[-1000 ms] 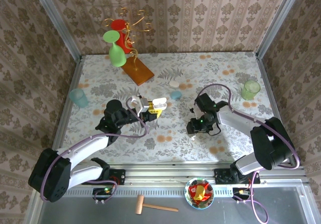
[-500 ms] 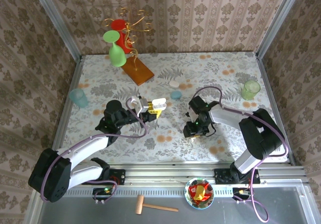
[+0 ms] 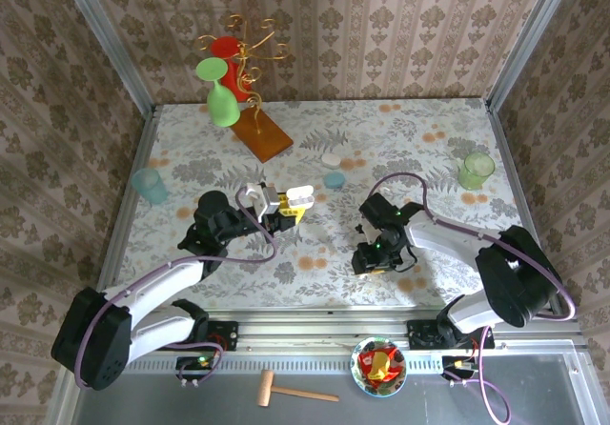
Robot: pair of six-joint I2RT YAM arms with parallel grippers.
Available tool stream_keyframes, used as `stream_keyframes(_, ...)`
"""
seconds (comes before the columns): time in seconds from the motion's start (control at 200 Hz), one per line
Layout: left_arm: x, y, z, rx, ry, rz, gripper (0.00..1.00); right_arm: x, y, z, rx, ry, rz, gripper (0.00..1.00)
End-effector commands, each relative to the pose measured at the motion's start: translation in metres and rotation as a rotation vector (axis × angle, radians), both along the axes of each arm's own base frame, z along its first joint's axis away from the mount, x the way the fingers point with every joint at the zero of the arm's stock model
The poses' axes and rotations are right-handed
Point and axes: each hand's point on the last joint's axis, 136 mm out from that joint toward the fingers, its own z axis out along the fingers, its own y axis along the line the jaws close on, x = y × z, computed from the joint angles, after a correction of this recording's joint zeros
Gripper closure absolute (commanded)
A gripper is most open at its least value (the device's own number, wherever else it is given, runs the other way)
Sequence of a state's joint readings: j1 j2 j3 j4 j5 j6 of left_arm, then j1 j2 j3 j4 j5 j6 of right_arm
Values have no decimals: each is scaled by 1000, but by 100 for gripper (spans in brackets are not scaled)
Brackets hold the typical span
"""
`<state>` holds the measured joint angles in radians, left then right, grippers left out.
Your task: Insert the wireless bluetooth earbuds into the charging case
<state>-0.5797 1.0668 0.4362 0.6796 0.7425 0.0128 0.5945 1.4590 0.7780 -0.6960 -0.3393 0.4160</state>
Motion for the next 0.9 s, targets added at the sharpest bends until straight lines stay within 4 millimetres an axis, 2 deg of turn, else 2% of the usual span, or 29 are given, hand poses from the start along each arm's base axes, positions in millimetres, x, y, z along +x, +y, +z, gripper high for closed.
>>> stream_keyframes(0.0,0,3,2,-2,-18,4,94,4,-6,1,-85,7,36,59)
stream_keyframes(0.38,-3,6,1,4,-19,11,94,3,-13,1,-391,70,244,59)
stream_keyframes(0.67,-4,9,-2,8,-20,22,94,-1,-1,-5,-419,127,357,58)
stream_keyframes(0.895,-4,10,-6,13,-15,27,94,-4,0,-11,-430,157,388,58)
